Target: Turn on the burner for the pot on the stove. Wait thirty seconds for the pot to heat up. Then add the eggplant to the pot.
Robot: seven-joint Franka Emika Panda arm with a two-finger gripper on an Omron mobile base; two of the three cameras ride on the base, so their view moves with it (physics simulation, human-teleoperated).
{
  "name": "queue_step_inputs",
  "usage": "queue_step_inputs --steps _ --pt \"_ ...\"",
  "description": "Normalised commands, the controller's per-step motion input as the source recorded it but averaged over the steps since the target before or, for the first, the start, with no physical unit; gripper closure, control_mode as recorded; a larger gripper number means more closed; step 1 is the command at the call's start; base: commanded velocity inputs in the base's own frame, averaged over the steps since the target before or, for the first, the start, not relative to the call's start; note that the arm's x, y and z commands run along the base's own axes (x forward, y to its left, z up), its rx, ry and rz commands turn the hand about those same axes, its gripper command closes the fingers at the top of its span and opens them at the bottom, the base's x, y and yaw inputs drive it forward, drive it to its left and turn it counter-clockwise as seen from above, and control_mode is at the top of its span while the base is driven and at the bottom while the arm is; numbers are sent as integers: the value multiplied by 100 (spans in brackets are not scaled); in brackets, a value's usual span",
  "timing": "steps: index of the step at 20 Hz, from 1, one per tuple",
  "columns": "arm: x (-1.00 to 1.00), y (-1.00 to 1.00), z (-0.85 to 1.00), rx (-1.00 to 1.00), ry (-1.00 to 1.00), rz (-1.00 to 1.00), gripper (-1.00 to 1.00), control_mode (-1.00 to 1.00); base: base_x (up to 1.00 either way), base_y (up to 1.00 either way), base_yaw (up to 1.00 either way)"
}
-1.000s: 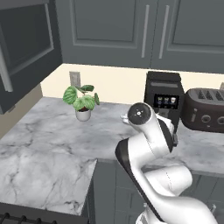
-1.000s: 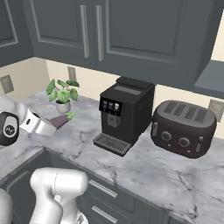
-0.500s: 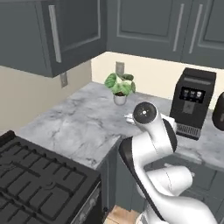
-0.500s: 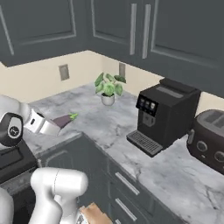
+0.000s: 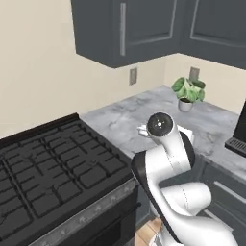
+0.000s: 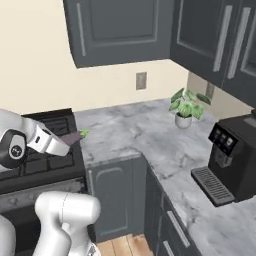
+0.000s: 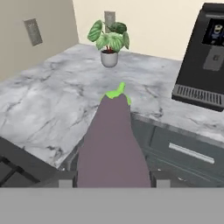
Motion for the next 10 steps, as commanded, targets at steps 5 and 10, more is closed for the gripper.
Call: queue_step_inputs --steps 5,10 --pt "0 0 0 0 0 0 100 100 -19 0 58" --pt "0 0 0 0 0 0 100 100 -3 17 6"
